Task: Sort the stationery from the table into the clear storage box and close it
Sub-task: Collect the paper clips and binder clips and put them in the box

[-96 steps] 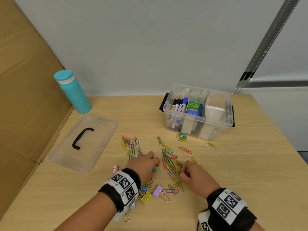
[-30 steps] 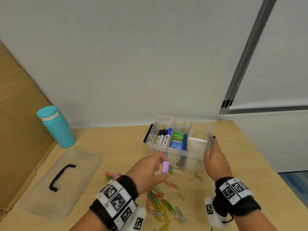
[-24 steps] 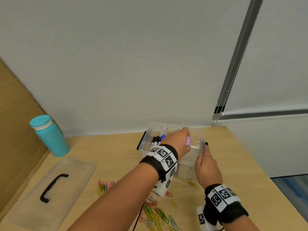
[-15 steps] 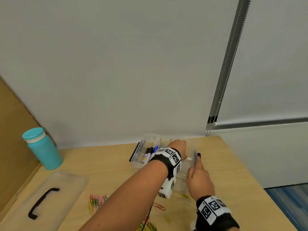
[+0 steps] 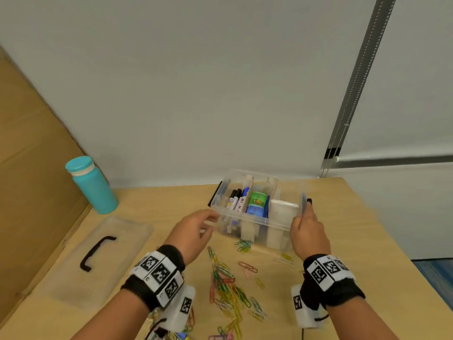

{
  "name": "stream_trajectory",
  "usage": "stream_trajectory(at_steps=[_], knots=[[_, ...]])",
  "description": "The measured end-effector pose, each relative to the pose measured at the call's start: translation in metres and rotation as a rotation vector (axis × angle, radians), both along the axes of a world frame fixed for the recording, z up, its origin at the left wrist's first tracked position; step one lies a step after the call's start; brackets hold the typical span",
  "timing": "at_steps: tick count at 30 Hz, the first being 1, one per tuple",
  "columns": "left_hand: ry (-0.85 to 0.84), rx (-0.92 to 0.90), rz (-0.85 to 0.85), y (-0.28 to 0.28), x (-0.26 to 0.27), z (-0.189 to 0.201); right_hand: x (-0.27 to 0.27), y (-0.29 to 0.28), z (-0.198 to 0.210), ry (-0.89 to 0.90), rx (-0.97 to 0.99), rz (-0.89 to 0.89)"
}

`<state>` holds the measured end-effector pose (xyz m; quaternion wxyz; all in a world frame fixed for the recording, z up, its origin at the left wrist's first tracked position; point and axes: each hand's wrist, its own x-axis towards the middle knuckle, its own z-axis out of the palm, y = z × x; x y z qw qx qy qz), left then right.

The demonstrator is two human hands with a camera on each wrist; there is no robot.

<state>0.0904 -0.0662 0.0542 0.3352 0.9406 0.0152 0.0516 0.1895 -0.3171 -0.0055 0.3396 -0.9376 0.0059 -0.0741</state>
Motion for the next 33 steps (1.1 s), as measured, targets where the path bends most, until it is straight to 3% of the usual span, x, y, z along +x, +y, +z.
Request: stream_trajectory(at_steps=[3,7,13,19,22,28,33], knots=[[0.042,0.012,0.092,0.037,-0.037,-0.016,0.000,-0.001,0.004,0.022,-0.011,-0.024],[0.083,0.010,0.232,0.082,-0.084,-0.037,-0.016,0.007,0.014,-0.160,-0.121,-0.058],[0.263,0.124,0.262,0.118,-0.130,-0.066,-0.081,0.060,0.026,-0.350,-0.084,0.287],[0.418,0.163,0.054,0.122,-0.139,-0.080,-0.138,0.129,0.001,0.031,-0.239,0.865],[0.396,0.207,0.010,0.125,-0.137,-0.088,-0.158,0.157,-0.012,0.143,-0.320,0.995],[0.333,0.242,-0.024,0.132,-0.132,-0.099,-0.167,0.188,-0.026,0.186,-0.442,0.985],[0.344,0.084,0.013,0.139,-0.132,-0.100,-0.160,0.180,-0.031,0.180,-0.414,0.813]])
